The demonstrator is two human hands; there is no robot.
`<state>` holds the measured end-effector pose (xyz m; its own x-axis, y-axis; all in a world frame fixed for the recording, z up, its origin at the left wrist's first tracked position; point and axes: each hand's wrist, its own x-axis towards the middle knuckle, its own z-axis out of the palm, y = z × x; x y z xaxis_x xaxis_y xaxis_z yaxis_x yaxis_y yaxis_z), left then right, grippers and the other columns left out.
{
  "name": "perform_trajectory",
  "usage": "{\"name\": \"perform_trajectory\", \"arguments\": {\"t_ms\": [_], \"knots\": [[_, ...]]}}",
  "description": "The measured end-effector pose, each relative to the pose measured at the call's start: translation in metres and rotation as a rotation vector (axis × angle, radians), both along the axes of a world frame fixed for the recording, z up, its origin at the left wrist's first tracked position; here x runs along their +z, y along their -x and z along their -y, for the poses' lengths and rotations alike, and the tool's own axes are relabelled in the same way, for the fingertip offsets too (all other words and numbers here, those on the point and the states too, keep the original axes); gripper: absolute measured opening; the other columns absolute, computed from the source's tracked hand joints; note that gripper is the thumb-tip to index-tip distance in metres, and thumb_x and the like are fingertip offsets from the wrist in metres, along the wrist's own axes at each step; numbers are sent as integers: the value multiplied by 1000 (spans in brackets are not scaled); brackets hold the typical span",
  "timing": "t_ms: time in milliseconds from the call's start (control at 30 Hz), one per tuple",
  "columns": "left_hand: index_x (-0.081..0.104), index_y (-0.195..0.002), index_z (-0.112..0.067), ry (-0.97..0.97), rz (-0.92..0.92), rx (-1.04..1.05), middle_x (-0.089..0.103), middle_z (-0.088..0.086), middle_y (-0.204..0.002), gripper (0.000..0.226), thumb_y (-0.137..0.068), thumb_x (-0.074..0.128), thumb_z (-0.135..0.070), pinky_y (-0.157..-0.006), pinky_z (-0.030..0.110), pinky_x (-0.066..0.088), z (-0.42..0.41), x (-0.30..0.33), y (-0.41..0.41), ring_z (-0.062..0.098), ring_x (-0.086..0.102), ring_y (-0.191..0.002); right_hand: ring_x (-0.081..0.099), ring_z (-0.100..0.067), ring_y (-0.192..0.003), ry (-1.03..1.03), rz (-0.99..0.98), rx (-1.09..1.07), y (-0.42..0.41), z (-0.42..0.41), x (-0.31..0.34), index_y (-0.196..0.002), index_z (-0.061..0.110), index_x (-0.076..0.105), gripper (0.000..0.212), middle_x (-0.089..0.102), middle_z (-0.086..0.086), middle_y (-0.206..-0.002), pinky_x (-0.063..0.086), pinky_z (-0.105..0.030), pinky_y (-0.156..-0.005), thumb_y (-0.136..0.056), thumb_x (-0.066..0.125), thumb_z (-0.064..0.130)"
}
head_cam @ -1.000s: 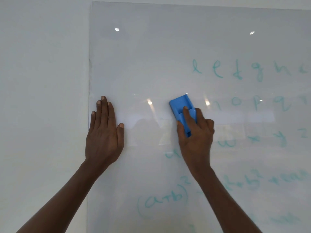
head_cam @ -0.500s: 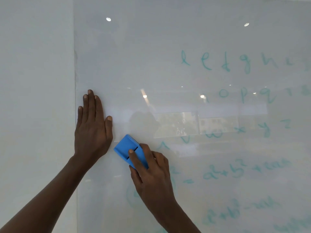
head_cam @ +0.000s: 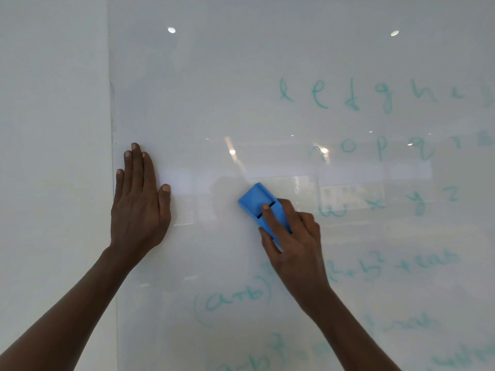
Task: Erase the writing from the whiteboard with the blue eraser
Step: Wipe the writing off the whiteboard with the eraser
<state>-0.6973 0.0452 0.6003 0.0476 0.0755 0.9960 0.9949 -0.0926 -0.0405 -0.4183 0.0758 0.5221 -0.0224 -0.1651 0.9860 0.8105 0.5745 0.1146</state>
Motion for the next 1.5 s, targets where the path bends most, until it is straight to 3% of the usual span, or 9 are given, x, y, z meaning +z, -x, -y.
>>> {"name": "perform_trajectory", "arguments": {"t_ms": [267,467,667,800,1233,1333,1500], "knots": [[7,-162,1,1,-6,0,0,15,-172,67,-106,27,-29,-129,36,0,1,0,1,25,-3,-160,47,-26,-90,19,-186,5,-45,-13,10,-131,16,64,41,59,-12,-132,44,-39,-84,-91,64,24],[8,-162,2,32,-22,-40,0,17,-171,67,-106,28,-29,-130,39,2,5,-10,4,27,-2,-160,31,-11,-95,51,-288,35,-49,-17,7,-133,18,61,42,59,-7,-131,42,-36,-84,-91,68,22],[8,-162,2,84,-55,-48,-1,16,-171,67,-106,28,-29,-130,42,4,10,-57,11,26,-3,-160,41,-21,-91,78,-363,85,-41,-12,10,-131,18,64,41,62,-5,-129,35,-25,-85,-90,70,21],[11,-161,4,86,-50,-48,3,19,-171,66,-106,30,-27,-130,43,5,10,-83,10,29,-1,-160,39,-19,-91,102,-417,120,-30,-7,10,-130,18,65,39,63,-5,-127,32,-19,-82,-92,69,24],[14,-161,4,69,-48,-53,5,19,-170,65,-105,33,-23,-130,41,5,9,-111,12,30,3,-160,40,-17,-93,120,-212,152,53,16,-21,-129,19,66,39,61,-6,-132,47,-41,-84,-91,69,23],[14,-161,4,85,-41,-61,4,19,-170,66,-104,33,-23,-130,41,5,11,-120,13,29,2,-159,36,-12,-92,125,-161,158,74,24,-36,-128,20,65,40,61,-6,-132,47,-41,-81,-88,71,21],[13,-161,4,107,-50,-63,4,19,-170,66,-105,33,-23,-130,41,4,13,-149,14,30,4,-159,46,-19,-88,171,-107,143,106,38,-71,-127,20,67,41,61,-8,-133,46,-38,-80,-87,74,23]]}}
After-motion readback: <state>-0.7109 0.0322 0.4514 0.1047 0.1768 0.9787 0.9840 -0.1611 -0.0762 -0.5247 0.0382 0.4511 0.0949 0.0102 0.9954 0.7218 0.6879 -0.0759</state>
